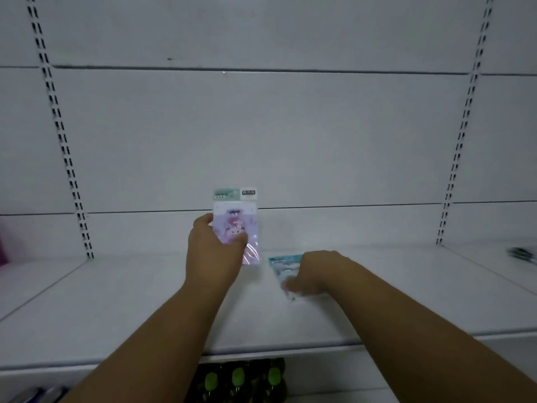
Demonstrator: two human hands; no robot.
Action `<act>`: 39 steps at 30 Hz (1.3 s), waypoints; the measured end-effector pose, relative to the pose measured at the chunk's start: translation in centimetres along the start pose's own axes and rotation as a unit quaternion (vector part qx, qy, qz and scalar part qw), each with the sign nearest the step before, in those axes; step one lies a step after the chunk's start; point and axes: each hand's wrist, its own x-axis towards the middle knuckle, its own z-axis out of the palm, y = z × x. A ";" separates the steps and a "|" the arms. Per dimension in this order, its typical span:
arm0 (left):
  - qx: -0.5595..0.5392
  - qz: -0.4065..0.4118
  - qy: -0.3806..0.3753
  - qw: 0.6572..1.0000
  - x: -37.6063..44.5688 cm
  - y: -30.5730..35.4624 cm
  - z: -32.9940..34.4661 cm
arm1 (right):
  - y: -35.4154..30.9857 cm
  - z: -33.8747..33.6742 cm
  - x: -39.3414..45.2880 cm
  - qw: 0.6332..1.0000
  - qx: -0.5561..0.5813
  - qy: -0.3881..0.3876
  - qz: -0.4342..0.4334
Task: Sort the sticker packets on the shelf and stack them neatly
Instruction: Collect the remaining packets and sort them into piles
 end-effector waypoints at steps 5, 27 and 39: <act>-0.129 -0.006 -0.003 0.992 -1.5 0.6 -1.0 | -0.5 -0.1 0.0 0.995 0.089 0.027 0.036; -0.195 -0.049 -0.200 0.959 -16.5 15.4 27.0 | 34.1 -9.7 -13.2 0.796 0.423 0.430 0.044; -0.183 -0.177 -0.338 0.906 -22.7 25.2 47.3 | 56.2 -13.2 -16.0 0.779 0.472 0.399 0.105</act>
